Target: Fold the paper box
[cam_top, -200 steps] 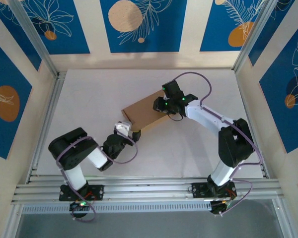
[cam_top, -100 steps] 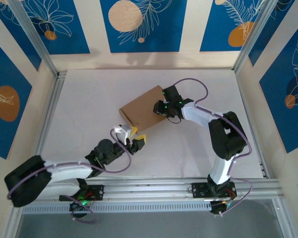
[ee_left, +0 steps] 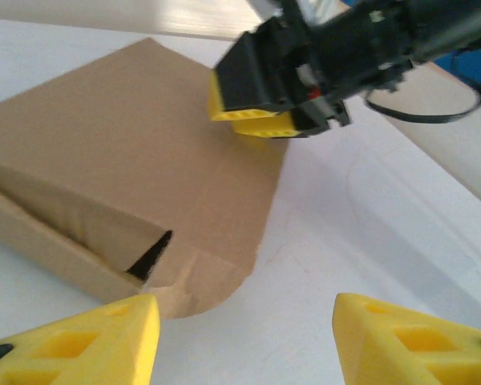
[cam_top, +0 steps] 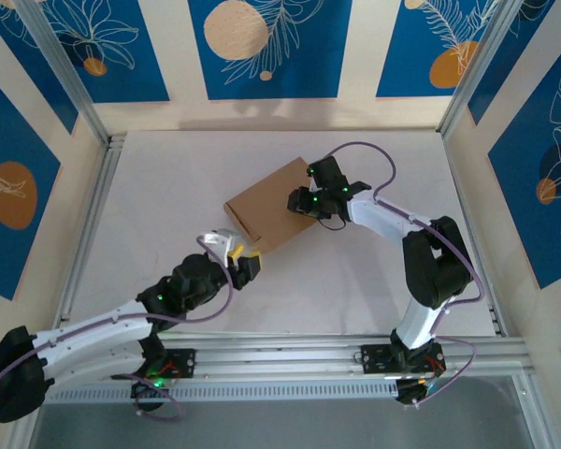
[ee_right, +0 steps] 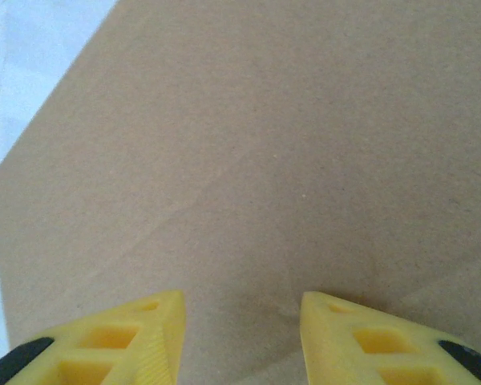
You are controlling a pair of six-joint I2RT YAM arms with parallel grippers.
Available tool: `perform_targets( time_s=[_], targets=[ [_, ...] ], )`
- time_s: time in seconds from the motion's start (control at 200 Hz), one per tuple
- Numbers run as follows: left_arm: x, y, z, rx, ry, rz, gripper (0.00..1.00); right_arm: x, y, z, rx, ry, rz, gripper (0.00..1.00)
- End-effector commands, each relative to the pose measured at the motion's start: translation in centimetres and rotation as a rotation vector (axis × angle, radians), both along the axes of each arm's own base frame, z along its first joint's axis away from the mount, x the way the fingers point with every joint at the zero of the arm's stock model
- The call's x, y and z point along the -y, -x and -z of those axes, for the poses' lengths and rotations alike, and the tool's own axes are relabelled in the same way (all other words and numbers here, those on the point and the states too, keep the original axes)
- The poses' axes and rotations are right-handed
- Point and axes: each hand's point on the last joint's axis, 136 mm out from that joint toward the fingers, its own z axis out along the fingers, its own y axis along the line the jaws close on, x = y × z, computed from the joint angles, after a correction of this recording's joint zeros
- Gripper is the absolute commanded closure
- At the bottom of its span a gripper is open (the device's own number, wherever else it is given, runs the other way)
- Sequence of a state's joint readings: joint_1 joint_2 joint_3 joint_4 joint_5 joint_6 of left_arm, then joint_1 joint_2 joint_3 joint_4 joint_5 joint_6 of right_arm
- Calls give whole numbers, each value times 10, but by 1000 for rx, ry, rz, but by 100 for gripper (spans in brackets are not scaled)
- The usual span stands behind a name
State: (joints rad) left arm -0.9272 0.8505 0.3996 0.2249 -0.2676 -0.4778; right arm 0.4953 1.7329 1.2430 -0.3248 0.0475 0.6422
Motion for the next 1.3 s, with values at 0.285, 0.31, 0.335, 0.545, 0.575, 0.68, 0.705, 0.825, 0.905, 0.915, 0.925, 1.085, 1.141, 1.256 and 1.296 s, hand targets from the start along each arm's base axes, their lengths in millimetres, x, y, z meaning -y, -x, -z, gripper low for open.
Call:
perform_targets(
  time_s=[0.285,0.31,0.335,0.545,0.575,0.68,0.705,0.825,0.905,0.915,0.925,1.085,1.141,1.256,1.296],
  targets=[
    [-89,-103,7,-334,92,-488,30,-66,-11,-21,-37,-95,-238,55],
    [-91,-109,10,-357,111,-500,30,-70,-12,-22,-40,-115,-245,55],
    [-90,-115,15,-380,126,-504,30,-73,-12,-24,-43,-136,-253,55],
    [-46,-158,27,-478,257,-367,46,-89,-8,-3,-96,-116,-288,60],
    [-38,-162,31,-494,270,-343,50,-89,-6,1,-108,-117,-289,60],
    [-22,-164,53,-575,273,-319,61,-89,-4,11,-124,-114,-289,61],
    [-22,-163,60,-590,265,-326,64,-88,-3,11,-128,-117,-289,62],
    [-43,-153,91,-643,174,-424,73,-88,0,16,-140,-118,-290,62],
    [-60,-143,106,-664,102,-486,76,-87,1,20,-147,-111,-287,63],
    [-62,-142,108,-668,96,-491,77,-86,1,22,-151,-109,-286,63],
    [-63,-141,109,-670,93,-494,77,-86,1,22,-153,-108,-286,63],
    [-61,-129,129,-728,110,-477,77,-88,4,31,-182,-115,-300,63],
    [-52,-131,130,-743,157,-447,76,-90,5,30,-186,-126,-306,63],
    [-38,-140,117,-724,247,-401,76,-97,8,29,-210,-161,-326,63],
    [-36,-143,112,-719,268,-398,76,-99,8,29,-218,-174,-328,63]
  ],
)
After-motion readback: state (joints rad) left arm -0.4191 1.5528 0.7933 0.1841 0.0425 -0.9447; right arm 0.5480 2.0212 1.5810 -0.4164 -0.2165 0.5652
